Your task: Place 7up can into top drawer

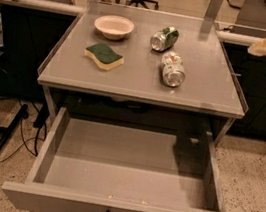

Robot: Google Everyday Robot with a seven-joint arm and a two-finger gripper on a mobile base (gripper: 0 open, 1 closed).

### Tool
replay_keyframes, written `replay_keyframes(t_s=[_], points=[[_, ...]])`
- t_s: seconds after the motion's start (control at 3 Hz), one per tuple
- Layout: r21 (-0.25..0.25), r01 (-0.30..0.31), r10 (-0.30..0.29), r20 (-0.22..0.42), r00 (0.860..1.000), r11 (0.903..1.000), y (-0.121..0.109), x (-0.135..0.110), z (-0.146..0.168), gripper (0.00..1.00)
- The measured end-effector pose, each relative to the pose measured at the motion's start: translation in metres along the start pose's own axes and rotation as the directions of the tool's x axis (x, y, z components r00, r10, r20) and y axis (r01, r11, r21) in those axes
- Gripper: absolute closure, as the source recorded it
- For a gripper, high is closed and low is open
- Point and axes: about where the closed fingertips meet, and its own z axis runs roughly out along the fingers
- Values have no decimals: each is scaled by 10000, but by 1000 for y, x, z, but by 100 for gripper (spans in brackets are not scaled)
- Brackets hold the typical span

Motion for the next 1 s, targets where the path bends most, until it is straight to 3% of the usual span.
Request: replay_keyframes(t_s=[0.33, 0.67, 1.0], points=[[87, 1790, -1792, 276, 9834, 9838, -21, 1, -9, 0], [565, 3187, -3229, 989, 9412, 9462, -47, 9, -8, 0], [1182, 3916, -4024, 878, 9112, 9125, -62, 6, -12, 0]])
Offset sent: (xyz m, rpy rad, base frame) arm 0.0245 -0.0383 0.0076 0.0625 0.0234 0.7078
